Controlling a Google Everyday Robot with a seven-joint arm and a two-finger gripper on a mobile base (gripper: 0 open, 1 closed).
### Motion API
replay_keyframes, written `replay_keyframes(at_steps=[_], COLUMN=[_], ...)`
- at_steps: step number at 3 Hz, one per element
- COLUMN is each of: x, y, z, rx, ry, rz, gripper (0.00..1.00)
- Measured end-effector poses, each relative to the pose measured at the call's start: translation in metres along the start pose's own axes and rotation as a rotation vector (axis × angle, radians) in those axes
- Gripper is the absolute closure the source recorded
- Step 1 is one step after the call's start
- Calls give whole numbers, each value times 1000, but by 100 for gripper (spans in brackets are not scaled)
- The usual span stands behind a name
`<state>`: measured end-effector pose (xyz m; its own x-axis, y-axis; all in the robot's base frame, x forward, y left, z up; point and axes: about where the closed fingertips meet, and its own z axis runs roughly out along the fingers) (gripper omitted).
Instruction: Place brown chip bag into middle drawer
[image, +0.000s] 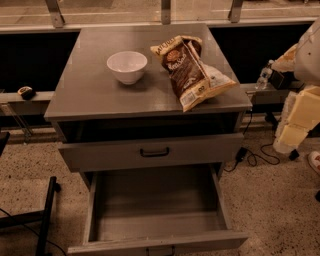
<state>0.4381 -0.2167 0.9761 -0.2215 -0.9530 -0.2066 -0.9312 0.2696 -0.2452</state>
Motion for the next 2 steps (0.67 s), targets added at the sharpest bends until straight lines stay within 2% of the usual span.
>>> replay_keyframes(at_steps=[1,2], x=[0,-11], y=[0,-20], z=[0,14], rx=[0,5], ry=[0,-44], rz=[0,72], gripper=[0,0])
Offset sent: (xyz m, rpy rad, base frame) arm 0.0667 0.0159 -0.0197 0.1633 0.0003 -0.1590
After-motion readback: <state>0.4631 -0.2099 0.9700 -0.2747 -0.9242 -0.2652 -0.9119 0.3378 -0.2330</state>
